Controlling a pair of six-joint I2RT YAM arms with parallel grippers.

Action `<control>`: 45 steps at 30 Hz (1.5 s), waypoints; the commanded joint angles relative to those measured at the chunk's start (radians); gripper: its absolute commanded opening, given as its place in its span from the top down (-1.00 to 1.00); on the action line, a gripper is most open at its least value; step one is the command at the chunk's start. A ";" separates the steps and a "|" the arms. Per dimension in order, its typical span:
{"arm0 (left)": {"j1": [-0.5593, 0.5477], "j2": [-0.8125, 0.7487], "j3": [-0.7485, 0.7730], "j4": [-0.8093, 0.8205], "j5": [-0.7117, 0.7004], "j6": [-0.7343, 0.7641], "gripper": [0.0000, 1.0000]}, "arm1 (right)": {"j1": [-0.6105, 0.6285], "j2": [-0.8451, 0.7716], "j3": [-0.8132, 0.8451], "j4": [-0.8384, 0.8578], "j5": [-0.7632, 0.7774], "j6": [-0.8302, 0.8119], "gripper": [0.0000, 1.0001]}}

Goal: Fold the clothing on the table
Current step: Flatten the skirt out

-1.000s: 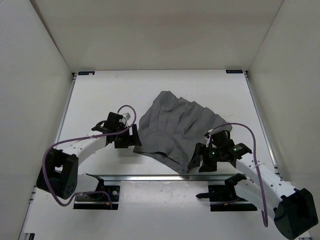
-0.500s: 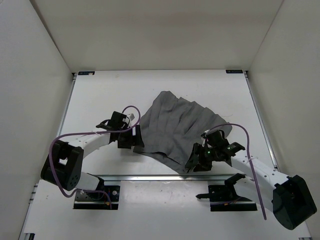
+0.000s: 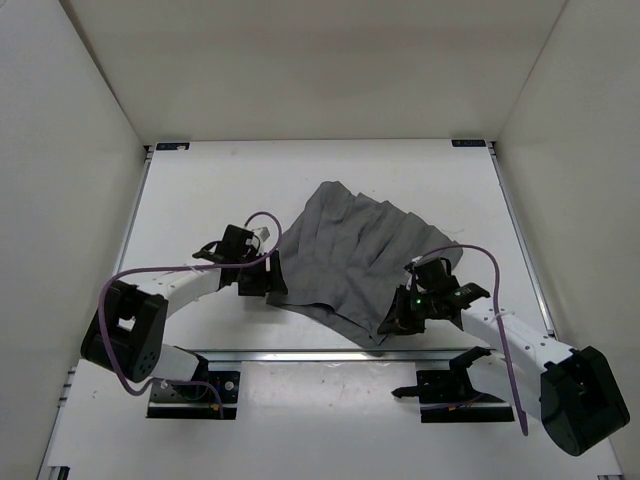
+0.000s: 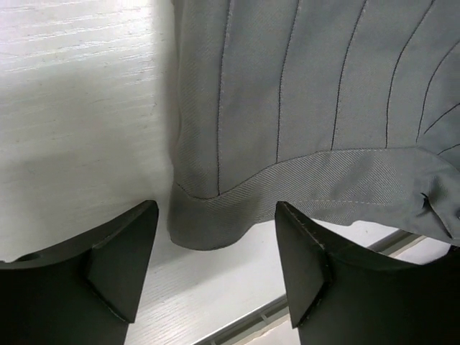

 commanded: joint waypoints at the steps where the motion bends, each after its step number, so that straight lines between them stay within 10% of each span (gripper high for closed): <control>1: -0.024 0.009 -0.064 0.022 -0.010 -0.031 -0.53 | -0.016 -0.026 0.020 0.015 -0.004 -0.018 0.99; 12: -0.038 0.020 -0.070 0.031 -0.025 -0.061 1.00 | -0.051 -0.060 0.017 0.001 0.008 -0.034 1.00; 23: 0.069 -0.261 -0.033 -0.163 -0.070 -0.090 1.00 | -0.303 0.122 0.288 -0.028 0.010 -0.282 0.99; 32: 0.061 -0.192 -0.072 -0.010 0.006 -0.142 1.00 | -0.257 0.476 0.408 0.136 -0.047 -0.357 1.00; 35: 0.115 -0.005 0.125 -0.007 -0.016 -0.072 1.00 | -0.306 0.623 0.593 0.118 -0.105 -0.379 1.00; 43: 0.173 0.336 1.191 -0.191 -0.128 0.128 1.00 | -0.361 1.000 1.962 -0.285 0.077 -0.550 0.99; 45: 0.192 0.356 1.317 -0.164 -0.148 0.117 1.00 | -0.401 1.003 2.065 -0.211 0.058 -0.526 1.00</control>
